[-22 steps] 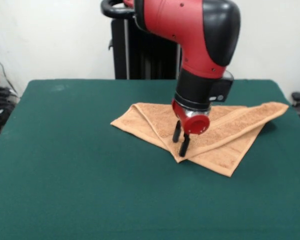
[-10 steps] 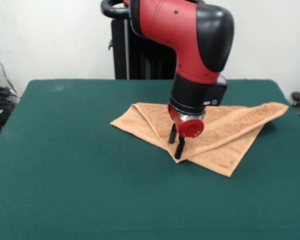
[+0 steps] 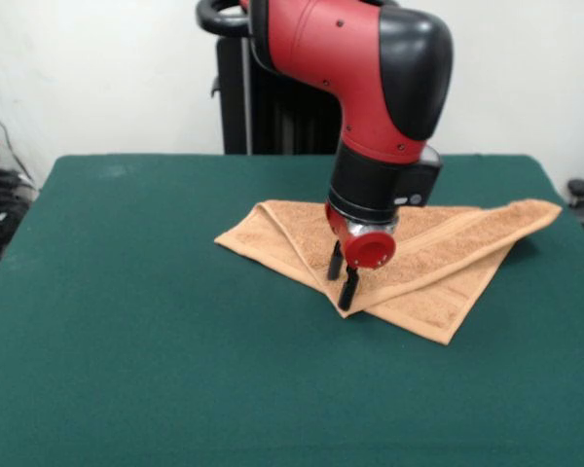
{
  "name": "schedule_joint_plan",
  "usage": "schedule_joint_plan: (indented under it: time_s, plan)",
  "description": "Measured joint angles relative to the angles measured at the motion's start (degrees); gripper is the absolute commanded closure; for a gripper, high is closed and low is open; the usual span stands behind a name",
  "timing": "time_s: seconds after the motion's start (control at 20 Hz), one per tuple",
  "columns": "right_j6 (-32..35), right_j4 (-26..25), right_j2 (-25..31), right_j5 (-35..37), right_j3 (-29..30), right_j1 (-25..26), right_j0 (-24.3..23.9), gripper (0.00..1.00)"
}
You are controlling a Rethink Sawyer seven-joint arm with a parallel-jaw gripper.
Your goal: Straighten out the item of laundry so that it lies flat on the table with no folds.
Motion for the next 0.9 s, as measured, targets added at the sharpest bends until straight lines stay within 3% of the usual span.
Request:
schedule_joint_plan:
  time_s: [0.2,0.25,0.9]
  plan:
    - [0.0,0.0,0.0,0.0,0.0,0.0,0.0,0.00]
    - [0.0,0.0,-0.1,0.0,0.0,0.0,0.0,1.00]
    - [0.0,-0.6,-0.2,0.0,0.0,0.0,0.0,1.00]
